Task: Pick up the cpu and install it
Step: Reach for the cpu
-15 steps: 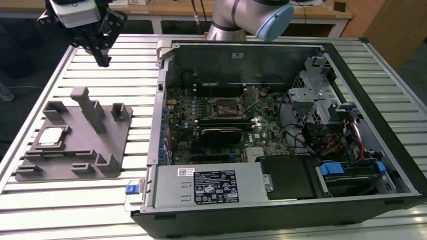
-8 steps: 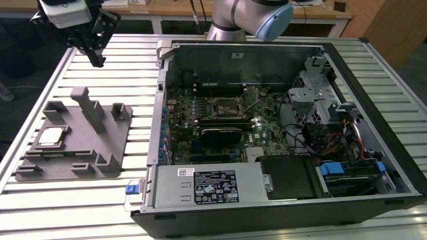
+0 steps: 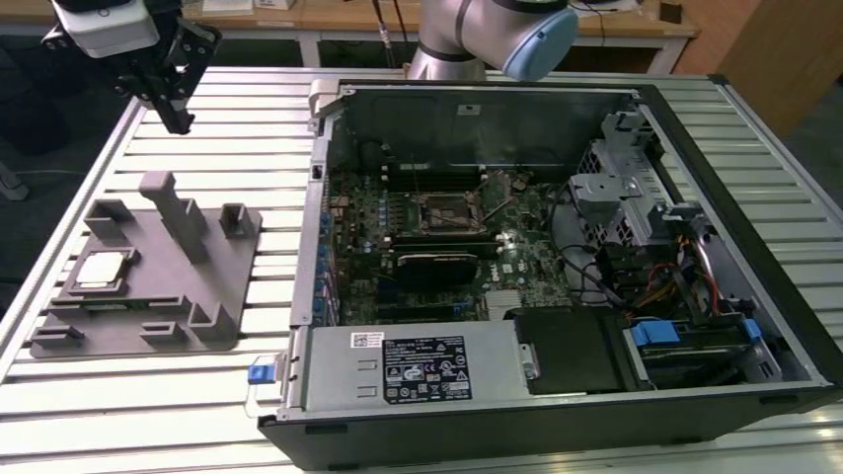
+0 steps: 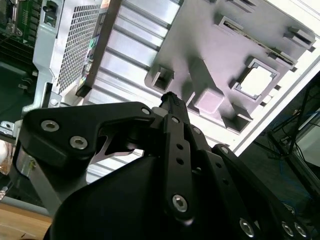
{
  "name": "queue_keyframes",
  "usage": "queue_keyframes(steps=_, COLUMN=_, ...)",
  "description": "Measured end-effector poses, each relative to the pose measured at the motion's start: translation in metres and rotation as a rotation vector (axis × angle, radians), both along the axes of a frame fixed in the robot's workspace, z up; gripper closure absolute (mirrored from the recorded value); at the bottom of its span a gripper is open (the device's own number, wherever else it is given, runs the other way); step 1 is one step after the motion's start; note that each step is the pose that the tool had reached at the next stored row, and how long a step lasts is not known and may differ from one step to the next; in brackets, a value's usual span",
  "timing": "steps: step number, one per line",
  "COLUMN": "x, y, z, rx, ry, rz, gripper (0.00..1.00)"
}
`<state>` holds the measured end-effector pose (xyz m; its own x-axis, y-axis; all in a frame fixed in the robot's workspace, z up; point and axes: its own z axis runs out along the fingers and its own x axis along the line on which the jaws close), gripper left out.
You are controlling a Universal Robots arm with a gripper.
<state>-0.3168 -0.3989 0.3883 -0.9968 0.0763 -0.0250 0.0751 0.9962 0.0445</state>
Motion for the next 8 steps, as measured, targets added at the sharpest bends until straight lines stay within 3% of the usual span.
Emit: queue_keyframes(steps=8, x=-0.012, y=0.0000, z=-0.0016, rx=0.0000, ry=0.0001, rz=0.000, gripper=0.89)
